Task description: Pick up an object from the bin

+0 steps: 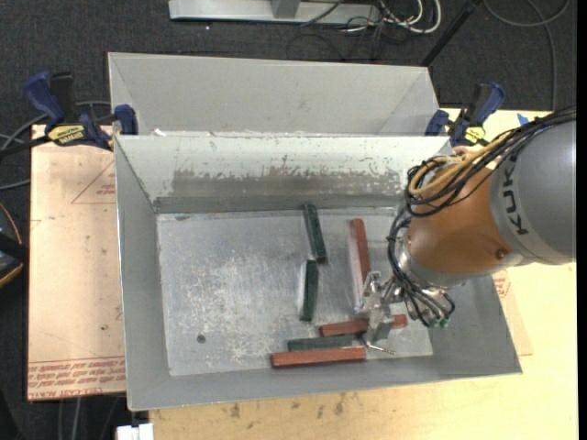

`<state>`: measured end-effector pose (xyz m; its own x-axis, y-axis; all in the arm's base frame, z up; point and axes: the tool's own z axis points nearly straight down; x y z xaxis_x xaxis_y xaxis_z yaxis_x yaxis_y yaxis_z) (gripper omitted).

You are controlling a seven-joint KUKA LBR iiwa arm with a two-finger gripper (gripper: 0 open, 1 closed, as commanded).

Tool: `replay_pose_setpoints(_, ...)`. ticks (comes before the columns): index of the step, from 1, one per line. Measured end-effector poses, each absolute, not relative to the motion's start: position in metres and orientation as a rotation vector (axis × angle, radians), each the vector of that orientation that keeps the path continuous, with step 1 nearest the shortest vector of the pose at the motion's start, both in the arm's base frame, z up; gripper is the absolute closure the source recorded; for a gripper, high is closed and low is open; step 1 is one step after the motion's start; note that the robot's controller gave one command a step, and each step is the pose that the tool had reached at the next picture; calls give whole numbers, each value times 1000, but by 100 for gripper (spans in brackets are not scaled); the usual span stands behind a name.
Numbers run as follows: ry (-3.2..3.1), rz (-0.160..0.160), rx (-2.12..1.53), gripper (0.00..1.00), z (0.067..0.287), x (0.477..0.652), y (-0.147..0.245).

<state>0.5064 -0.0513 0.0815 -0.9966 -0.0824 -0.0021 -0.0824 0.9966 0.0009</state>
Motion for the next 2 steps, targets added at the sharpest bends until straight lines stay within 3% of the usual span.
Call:
replay_pose_setpoints(1,3137,1,-131,100,82,506,-51)
replay_pose_setpoints(2,3133,1,-200,100,211,490,-48)
